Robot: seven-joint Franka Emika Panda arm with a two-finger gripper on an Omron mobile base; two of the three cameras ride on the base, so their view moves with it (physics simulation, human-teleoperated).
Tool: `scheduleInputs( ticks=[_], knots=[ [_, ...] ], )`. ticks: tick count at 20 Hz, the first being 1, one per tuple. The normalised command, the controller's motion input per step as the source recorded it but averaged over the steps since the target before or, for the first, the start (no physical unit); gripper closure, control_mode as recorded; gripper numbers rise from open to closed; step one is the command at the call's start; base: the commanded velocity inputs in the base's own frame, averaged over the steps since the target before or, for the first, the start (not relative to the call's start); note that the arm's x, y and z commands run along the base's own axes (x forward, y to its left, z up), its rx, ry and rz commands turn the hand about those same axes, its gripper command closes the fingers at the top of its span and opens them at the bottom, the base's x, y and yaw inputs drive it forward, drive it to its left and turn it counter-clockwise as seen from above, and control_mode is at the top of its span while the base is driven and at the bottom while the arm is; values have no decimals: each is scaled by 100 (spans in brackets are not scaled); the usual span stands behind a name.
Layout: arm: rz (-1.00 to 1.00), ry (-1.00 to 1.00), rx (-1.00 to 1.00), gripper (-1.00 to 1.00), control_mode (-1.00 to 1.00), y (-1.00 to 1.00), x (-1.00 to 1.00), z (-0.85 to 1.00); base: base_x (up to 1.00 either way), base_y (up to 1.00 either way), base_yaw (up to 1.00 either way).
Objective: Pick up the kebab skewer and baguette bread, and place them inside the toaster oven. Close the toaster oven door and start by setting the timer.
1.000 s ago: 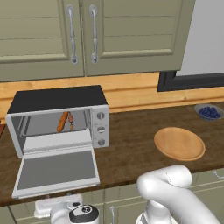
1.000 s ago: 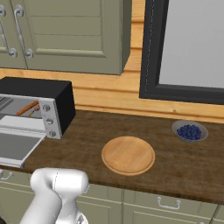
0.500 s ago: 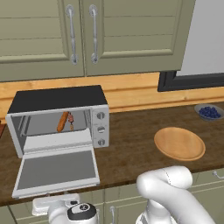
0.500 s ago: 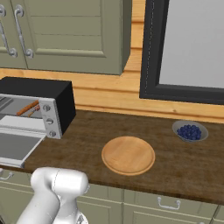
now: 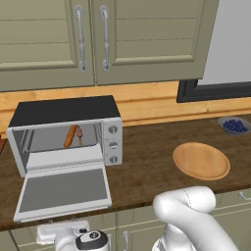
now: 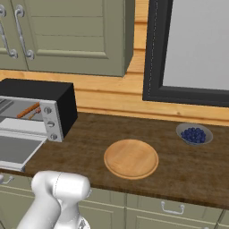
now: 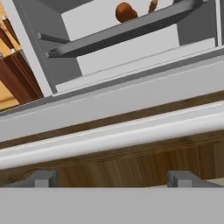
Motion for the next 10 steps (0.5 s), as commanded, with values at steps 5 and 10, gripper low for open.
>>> scheduleInputs(
  ticks=[5,10],
  knots=[
    [0,1,5,-100,-100,0,2,-10,0,0,0],
    [0,1,7,-100,-100,0,28,8,0,0,0]
  ],
)
